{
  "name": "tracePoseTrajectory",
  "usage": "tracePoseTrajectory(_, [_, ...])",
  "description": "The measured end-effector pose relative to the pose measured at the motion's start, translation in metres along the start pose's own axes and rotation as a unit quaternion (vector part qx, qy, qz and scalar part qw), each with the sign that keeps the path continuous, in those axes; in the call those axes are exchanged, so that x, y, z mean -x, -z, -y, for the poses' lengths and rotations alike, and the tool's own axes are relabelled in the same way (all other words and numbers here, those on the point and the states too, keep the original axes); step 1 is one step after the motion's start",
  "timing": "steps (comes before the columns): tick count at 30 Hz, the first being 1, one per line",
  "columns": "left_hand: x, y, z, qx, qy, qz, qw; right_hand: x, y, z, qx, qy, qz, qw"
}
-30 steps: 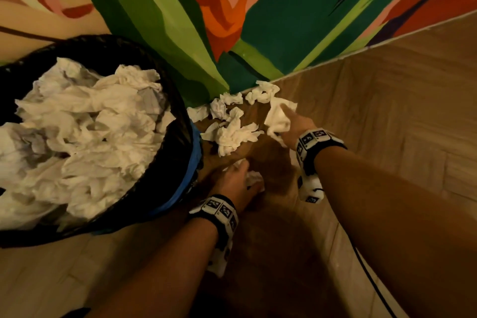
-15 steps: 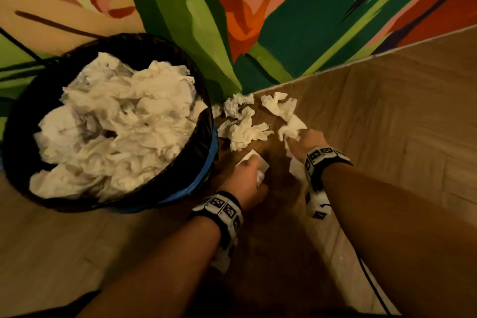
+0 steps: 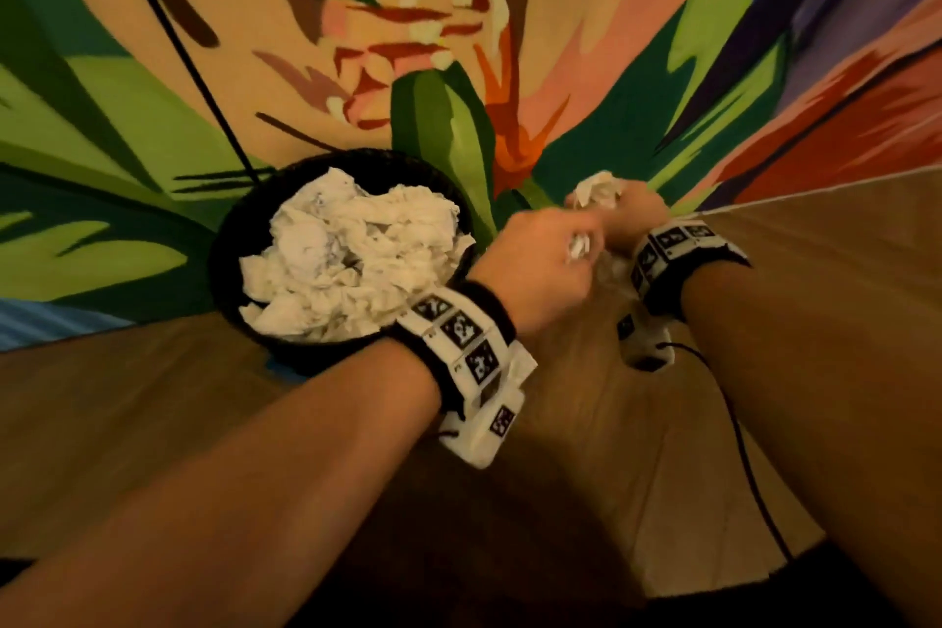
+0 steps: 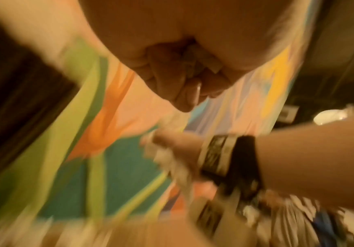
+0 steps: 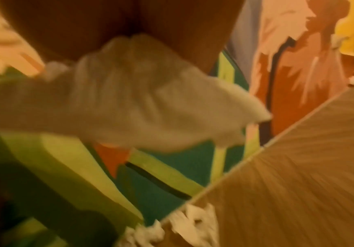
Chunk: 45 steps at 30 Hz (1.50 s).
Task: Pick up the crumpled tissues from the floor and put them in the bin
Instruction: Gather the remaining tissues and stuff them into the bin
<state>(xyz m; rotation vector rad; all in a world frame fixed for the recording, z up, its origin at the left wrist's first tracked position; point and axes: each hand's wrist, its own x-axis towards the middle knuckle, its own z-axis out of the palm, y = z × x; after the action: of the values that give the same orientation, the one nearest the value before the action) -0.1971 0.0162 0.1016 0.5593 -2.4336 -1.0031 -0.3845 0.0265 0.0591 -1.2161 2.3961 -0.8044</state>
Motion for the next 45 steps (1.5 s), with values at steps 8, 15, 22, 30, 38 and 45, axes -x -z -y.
tracePoseTrajectory(8, [-0.001,0.153,0.003,-0.126,0.031,-0.073,0.989,0.018,0.002,0.138,-0.282,0.068,-0.043,0.956])
tracePoseTrajectory(15, [0.053,0.192,0.081,-0.176,0.175,-0.046,0.968,0.044,-0.051,0.177,-0.119,0.18,0.023,0.976])
tracePoseTrajectory(22, [0.083,0.176,0.114,-0.237,0.208,0.034,0.948,0.061,-0.078,0.165,0.245,0.333,0.019,0.91])
tracePoseTrajectory(30, [0.094,0.15,0.133,-0.219,0.217,0.048,0.95,0.071,-0.094,0.17,0.197,0.243,0.227,0.922])
tracePoseTrajectory(38, [0.087,0.146,0.135,-0.255,0.253,0.057,0.932,0.056,-0.093,0.164,0.18,0.208,0.197,0.941])
tracePoseTrajectory(45, [0.086,0.143,0.134,-0.257,0.275,0.079,0.923,0.054,-0.087,0.174,0.268,0.321,0.055,0.907])
